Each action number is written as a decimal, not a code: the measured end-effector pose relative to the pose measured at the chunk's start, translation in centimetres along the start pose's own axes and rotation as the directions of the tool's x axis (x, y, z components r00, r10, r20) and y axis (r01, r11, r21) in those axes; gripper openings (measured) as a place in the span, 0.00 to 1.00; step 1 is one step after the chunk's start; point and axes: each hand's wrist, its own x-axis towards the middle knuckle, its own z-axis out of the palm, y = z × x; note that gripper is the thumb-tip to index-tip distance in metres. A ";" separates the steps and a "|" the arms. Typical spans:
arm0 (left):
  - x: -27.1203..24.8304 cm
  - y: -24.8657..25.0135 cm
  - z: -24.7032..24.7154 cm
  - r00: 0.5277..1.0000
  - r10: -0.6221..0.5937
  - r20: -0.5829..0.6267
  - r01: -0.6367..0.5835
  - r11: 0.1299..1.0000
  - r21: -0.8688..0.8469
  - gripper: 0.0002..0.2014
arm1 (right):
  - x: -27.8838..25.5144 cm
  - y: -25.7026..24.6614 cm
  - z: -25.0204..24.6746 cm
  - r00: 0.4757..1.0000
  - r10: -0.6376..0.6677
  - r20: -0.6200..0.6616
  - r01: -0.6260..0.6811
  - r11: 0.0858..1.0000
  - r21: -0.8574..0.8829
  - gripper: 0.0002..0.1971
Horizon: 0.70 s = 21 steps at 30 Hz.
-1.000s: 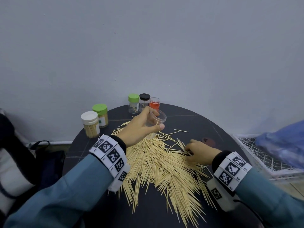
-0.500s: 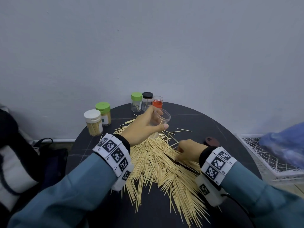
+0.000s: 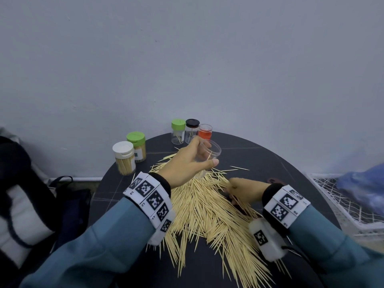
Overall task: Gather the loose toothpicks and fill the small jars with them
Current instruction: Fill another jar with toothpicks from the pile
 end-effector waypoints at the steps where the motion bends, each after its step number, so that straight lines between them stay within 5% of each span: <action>1: 0.0 0.0 -0.1 1.000 -0.007 -0.003 0.007 1.000 0.005 0.19 | 0.1 0.2 -0.1 1.000 -0.015 0.000 0.015 0.997 0.071 0.14; 6: 0.3 -0.5 -0.5 0.998 -0.057 -0.016 0.058 0.996 0.073 0.16 | 1.1 0.6 -0.5 0.988 -0.109 -0.113 0.147 0.897 0.416 0.16; 11: 0.4 -1.6 -0.6 0.981 -0.188 0.047 0.178 0.972 0.156 0.19 | 1.5 -1.2 -1.7 0.927 -0.197 -0.319 0.375 0.520 0.767 0.13; 18: 0.5 -1.7 -0.4 0.970 -0.226 0.090 0.214 0.968 0.130 0.19 | 0.6 -5.9 -5.3 0.761 -0.219 -0.611 0.631 0.027 0.776 0.13; 21: 0.5 -1.7 -0.4 0.973 -0.210 0.092 0.203 0.976 0.082 0.19 | 0.8 -6.9 -4.8 0.717 -0.210 -0.664 0.682 0.013 0.732 0.13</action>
